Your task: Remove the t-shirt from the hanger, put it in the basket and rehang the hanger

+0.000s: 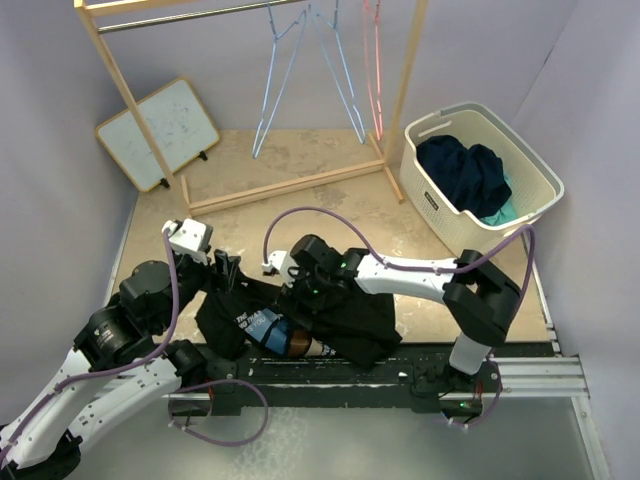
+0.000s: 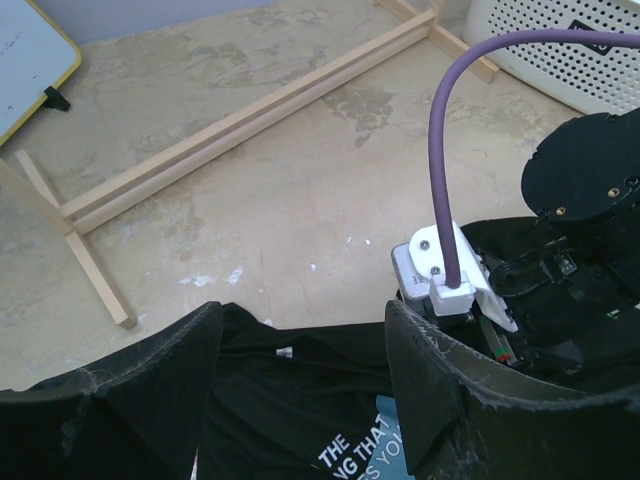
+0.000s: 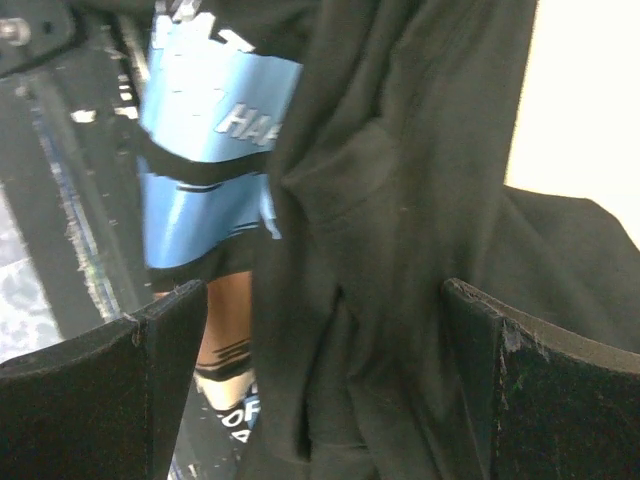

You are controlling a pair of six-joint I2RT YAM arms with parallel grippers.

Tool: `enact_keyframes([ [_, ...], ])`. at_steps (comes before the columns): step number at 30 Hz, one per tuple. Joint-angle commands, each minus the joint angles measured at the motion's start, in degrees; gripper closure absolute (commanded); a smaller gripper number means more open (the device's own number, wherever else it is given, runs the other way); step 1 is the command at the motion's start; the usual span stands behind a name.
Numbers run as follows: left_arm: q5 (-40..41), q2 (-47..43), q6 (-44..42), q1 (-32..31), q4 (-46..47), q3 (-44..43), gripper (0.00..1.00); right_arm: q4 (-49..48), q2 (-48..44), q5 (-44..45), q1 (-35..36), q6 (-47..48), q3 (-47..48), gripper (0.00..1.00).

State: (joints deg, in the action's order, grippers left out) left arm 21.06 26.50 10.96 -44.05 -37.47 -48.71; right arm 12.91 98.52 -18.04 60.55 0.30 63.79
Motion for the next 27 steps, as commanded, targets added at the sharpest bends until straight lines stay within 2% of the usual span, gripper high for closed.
enact_keyframes([
  [1, 0.6, -0.1, 0.5, -0.2, 1.4, 0.0, 0.31, -5.1, -3.0, -11.2, 1.2, 0.0, -1.0, 0.0],
  [13, 0.9, 0.5, 0.5, -0.2, 1.2, -0.1, 0.31, -4.7, 2.4, -4.5, 8.4, -3.1, -2.6, 0.0],
  [18, 1.2, 0.4, 0.5, -0.1, 1.2, 0.0, 0.31, -4.6, 4.9, 8.1, 9.1, -6.7, -1.0, 0.03],
  [20, 1.2, 0.4, 0.6, -0.2, 1.2, 0.0, 0.31, -3.3, 6.4, 13.3, 9.0, -9.8, -0.3, 0.13],
  [21, 1.3, 0.4, 0.5, -0.1, 1.1, -0.1, 0.31, -3.3, 6.9, 17.0, 9.0, -11.3, 0.0, 0.23],
  [22, 1.3, 0.4, 0.5, -0.2, 1.1, -0.1, 0.31, -3.2, 7.3, 19.7, 8.8, -12.4, 0.2, 0.38],
  [25, 1.3, 0.3, 0.6, -0.1, 1.1, 0.0, 0.31, -2.1, 7.4, 26.4, 8.0, -14.7, 1.0, 0.94],
  [26, 1.3, 0.3, 0.6, -0.2, 1.1, 0.0, 0.31, -1.9, 6.8, 28.0, 7.5, -15.7, 0.9, 1.0],
  [27, 1.4, 0.2, 0.6, -0.2, 1.1, -0.1, 0.31, -1.9, 5.9, 29.5, 6.7, -16.5, 0.7, 1.0],
])
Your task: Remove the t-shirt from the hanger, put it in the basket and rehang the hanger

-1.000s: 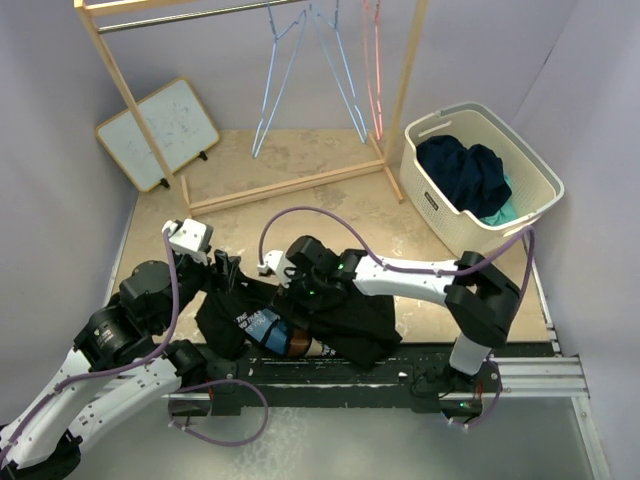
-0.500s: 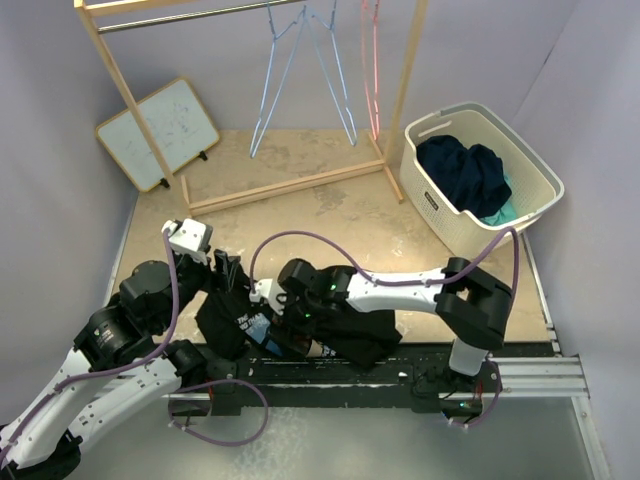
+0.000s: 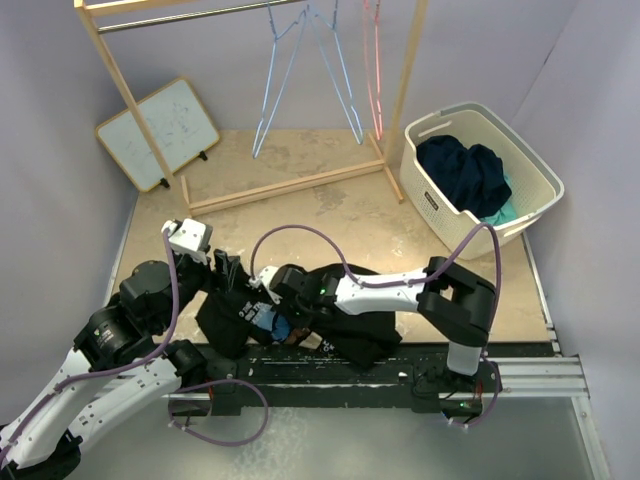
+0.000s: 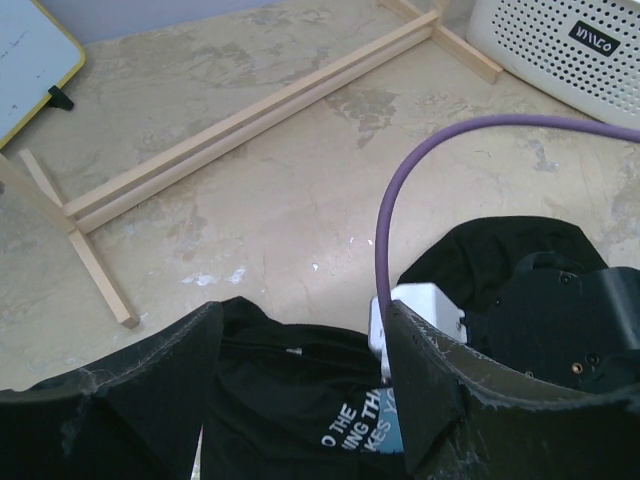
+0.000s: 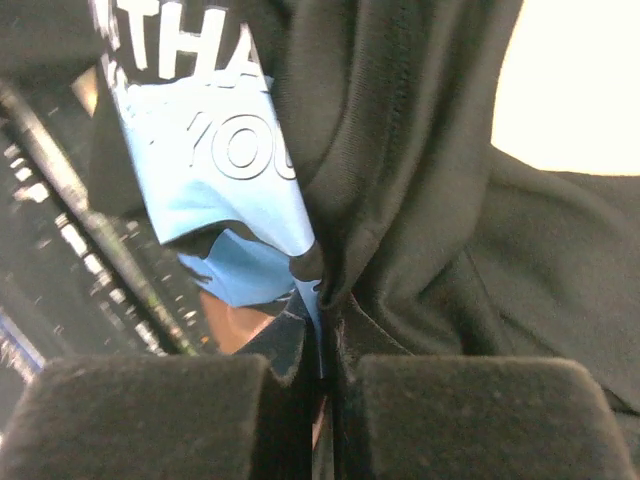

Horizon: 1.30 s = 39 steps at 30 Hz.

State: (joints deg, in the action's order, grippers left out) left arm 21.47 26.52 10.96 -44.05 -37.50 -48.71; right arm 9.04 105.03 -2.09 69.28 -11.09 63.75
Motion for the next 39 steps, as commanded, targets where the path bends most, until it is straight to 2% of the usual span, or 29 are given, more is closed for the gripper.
enact_keyframes([
  [1, 0.9, 0.1, 0.6, -0.2, 1.1, 0.0, 0.31, 1.9, -1.8, 14.4, -3.1, -5.9, 0.3, 1.0],
  [5, 0.9, -0.1, 0.6, -0.2, 1.0, -0.1, 0.3, 1.7, -10.2, 13.2, -12.8, -10.5, -3.4, 1.0],
  [8, 0.9, -0.3, 0.6, -0.2, 1.1, -0.1, 0.3, 0.7, -20.8, 10.1, -23.0, -13.6, -8.3, 1.0],
  [10, 0.9, -0.4, 0.6, -0.2, 1.2, 0.0, 0.3, 1.0, -28.0, 11.0, -28.3, -15.3, -9.2, 1.0],
  [14, 0.7, -0.4, 0.6, -0.1, 1.3, 0.0, 0.3, 7.6, -37.6, 19.0, -37.3, -18.4, -3.0, 1.0],
  [17, 0.5, -0.5, 0.5, -0.2, 1.3, 0.0, 0.3, 9.3, -39.7, 18.4, -45.1, -19.1, 2.9, 1.0],
  [25, 0.6, -1.1, 0.6, -0.2, 1.3, 0.0, 0.3, 11.2, -29.4, 19.1, -58.8, -21.2, 27.9, 1.0],
  [28, 0.7, -1.4, 0.6, -0.2, 1.3, 0.0, 0.3, 12.3, -23.1, 17.8, -63.7, -22.2, 41.6, 1.0],
  [32, 0.4, -1.5, 0.6, -0.1, 1.3, 0.1, 0.3, 15.9, -13.6, 20.6, -67.4, -22.3, 65.4, 1.0],
  [34, 0.2, -1.6, 0.6, -0.1, 1.2, 0.0, 0.3, 17.7, -8.7, 27.1, -68.4, -20.2, 78.4, 1.0],
  [36, -0.2, -1.9, 0.5, -0.2, 1.3, 0.1, 0.3, 16.7, -5.4, 33.8, -68.9, -16.4, 87.2, 1.0],
  [39, -0.4, -2.4, 0.6, -0.2, 1.5, 0.2, 0.3, 8.5, -5.6, 41.0, -70.1, -10.4, 85.7, 1.0],
])
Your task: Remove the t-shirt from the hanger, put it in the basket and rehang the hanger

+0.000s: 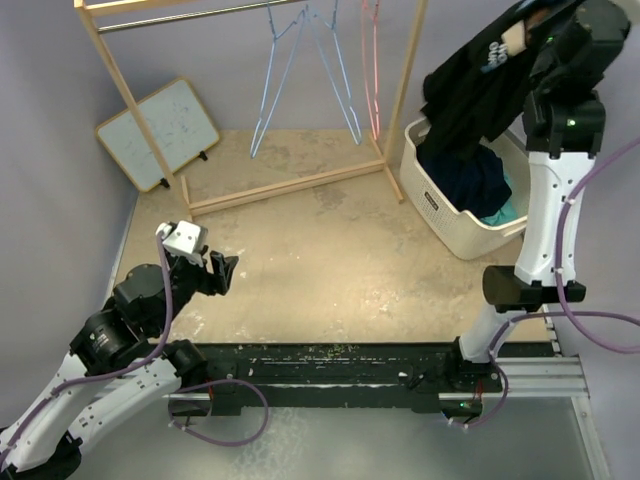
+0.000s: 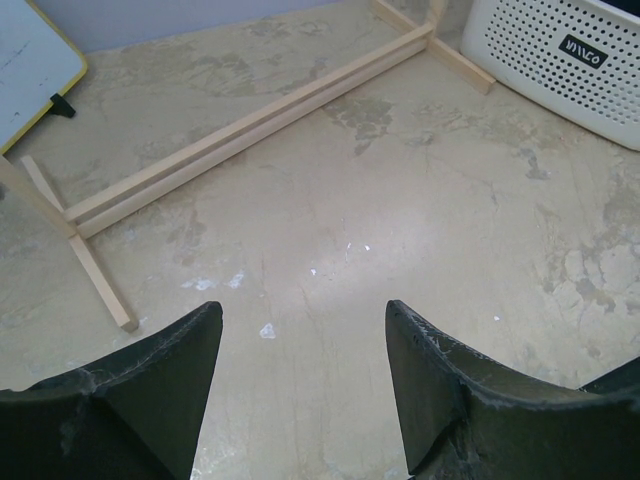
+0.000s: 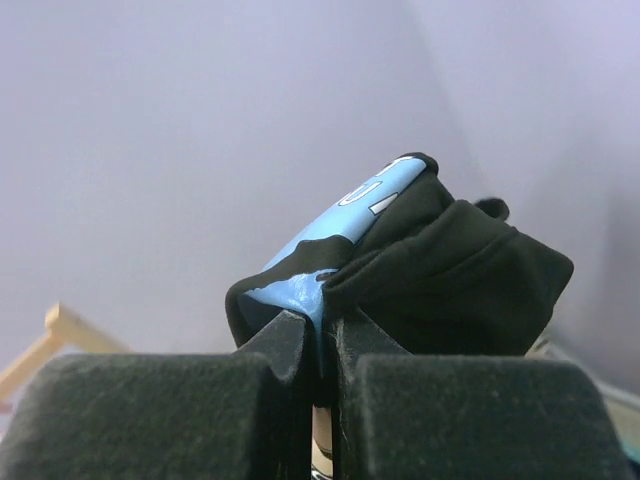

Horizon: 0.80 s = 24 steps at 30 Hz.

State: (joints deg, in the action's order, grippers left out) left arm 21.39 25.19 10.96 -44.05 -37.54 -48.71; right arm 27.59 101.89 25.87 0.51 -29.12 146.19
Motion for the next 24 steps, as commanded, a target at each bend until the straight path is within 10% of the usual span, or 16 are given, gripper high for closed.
enact_keyframes([
  [1, -0.5, -1.3, 0.5, -0.1, 1.7, 0.2, 0.3, -12.1, -3.0, 13.2, -1.7, 9.1, 1.3, 1.0],
  [15, -1.5, -1.5, 0.3, -0.1, 1.8, 0.3, 0.3, -17.9, -14.3, 4.2, -2.1, 2.9, -42.0, 1.0],
  [24, -1.8, -0.7, 0.3, -0.2, 1.8, 0.2, 0.3, -11.2, -6.6, -1.1, -2.2, 4.7, -32.6, 1.0],
])
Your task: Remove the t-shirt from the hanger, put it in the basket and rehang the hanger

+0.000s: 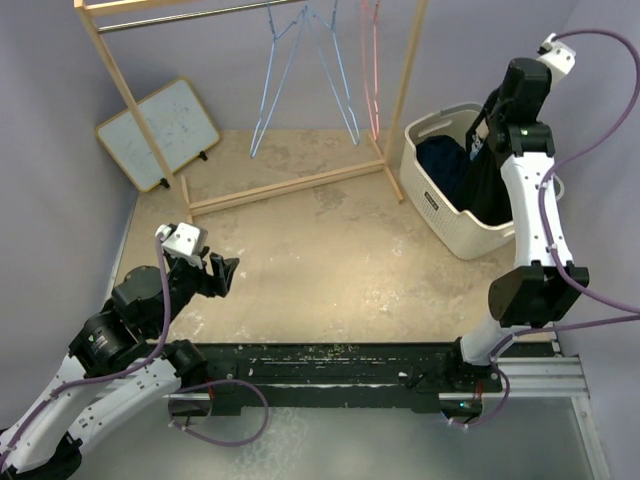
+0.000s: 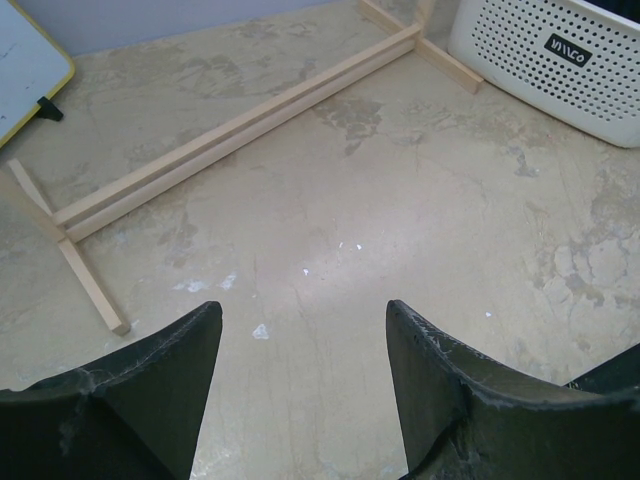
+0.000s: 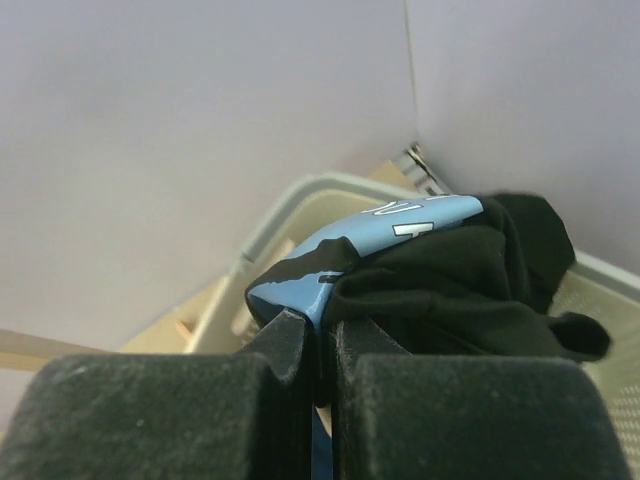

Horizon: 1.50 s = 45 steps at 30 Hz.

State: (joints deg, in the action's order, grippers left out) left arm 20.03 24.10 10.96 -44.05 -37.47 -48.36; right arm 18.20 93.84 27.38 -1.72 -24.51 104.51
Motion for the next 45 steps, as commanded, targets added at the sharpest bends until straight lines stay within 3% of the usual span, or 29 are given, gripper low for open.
enact_keyframes([
  [1, -0.3, 0.3, 0.3, -0.2, 1.7, -0.2, 0.3, -0.6, 2.8, -2.8, 0.0, -0.1, 10.1, 1.0],
  [3, 0.0, 0.0, 0.4, -0.2, 1.5, -0.2, 0.3, 2.0, 5.0, -3.3, -0.2, -1.6, 10.5, 0.96],
  [6, 0.1, -0.4, 0.5, -0.1, 1.4, -0.1, 0.3, 5.5, 7.5, -6.4, -0.6, -4.2, 9.2, 0.6],
  [9, -0.1, -0.4, 0.4, -0.2, 1.4, -0.1, 0.29, 7.9, 7.3, -7.8, -0.6, -7.6, 6.3, 0.44],
  [13, -0.3, 0.0, 0.5, -0.2, 1.5, 0.0, 0.29, 3.4, 1.6, -11.2, -0.5, -8.8, -2.0, 0.37],
  [20, -0.2, 0.3, 0.4, -0.2, 1.6, 0.0, 0.28, -11.8, -16.2, -26.2, -0.5, -4.5, -19.7, 0.28],
  [24, -0.2, 0.2, 0.4, -0.1, 1.5, 0.0, 0.28, -14.0, -24.8, -32.9, -0.5, -4.3, -29.9, 0.26],
  [25, -0.1, 0.2, 0.5, -0.1, 1.5, -0.1, 0.28, -15.2, -27.1, -35.0, -0.5, -4.6, -33.1, 0.23],
  [26, -0.2, 0.4, 0.5, -0.2, 1.6, 0.0, 0.28, -16.4, -29.3, -37.4, -0.5, -5.3, -36.2, 0.13],
  [28, -0.3, 0.5, 0.5, -0.2, 1.7, -0.1, 0.28, -16.4, -32.9, -40.0, -0.5, -6.3, -40.8, 0.09],
  [33, -0.3, 0.7, 0.4, -0.1, 1.5, -0.2, 0.28, -8.8, -39.8, -39.1, -0.5, -5.5, -48.5, 0.05],
  [40, 0.4, 1.0, 0.5, -0.2, 1.6, -0.1, 0.28, -7.2, -54.2, -32.9, -0.4, -5.7, -59.8, 0.0],
  [45, 0.6, 1.8, 0.5, -0.2, 1.3, -0.3, 0.28, -1.9, -53.6, -28.9, -0.4, -6.2, -58.7, 0.0],
])
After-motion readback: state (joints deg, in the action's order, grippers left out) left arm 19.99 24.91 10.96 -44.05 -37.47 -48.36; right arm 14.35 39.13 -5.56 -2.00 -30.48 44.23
